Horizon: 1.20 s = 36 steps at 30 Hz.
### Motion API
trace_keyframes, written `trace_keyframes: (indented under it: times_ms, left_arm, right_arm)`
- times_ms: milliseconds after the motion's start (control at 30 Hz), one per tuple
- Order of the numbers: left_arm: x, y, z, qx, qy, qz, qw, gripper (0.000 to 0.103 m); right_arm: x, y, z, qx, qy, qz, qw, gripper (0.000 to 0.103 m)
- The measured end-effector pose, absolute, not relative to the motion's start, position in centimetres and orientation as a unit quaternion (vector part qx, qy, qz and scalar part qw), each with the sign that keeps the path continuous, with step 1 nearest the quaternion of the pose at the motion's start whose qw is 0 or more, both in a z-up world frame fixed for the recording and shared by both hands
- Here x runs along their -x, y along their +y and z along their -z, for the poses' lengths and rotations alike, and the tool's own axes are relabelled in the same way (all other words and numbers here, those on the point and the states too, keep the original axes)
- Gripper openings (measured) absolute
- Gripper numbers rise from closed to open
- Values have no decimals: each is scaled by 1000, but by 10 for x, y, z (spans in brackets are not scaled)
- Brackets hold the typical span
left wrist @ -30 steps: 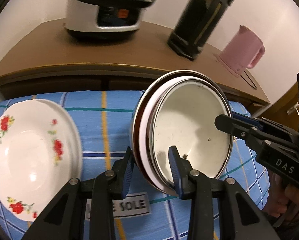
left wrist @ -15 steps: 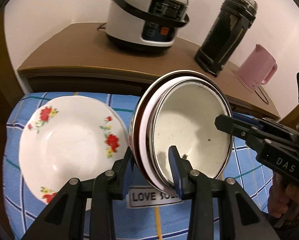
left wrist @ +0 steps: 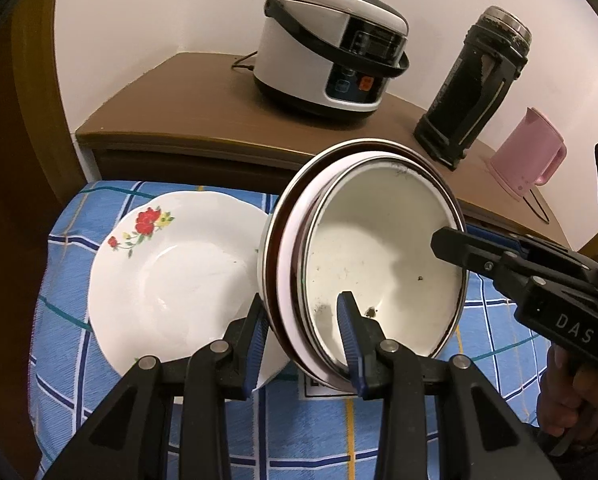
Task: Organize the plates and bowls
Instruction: 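Lift the bowl stack and carry it toward the floral plate stack with both grippers, then lower the bowl stack onto the floral plates with both grippers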
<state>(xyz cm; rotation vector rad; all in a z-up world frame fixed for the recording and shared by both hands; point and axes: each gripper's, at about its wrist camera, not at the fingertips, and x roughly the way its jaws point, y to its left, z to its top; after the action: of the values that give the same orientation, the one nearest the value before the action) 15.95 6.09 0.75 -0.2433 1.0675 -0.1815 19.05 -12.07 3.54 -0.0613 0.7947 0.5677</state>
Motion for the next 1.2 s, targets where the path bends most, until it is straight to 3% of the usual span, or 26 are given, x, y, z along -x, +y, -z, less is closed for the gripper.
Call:
trace_keyframes:
  times_ms: [1200]
  left_arm:
    - [-147, 119, -7, 133, 507, 21, 851, 37]
  right_arm:
    - [-190, -54, -36, 63, 371, -329, 866, 23]
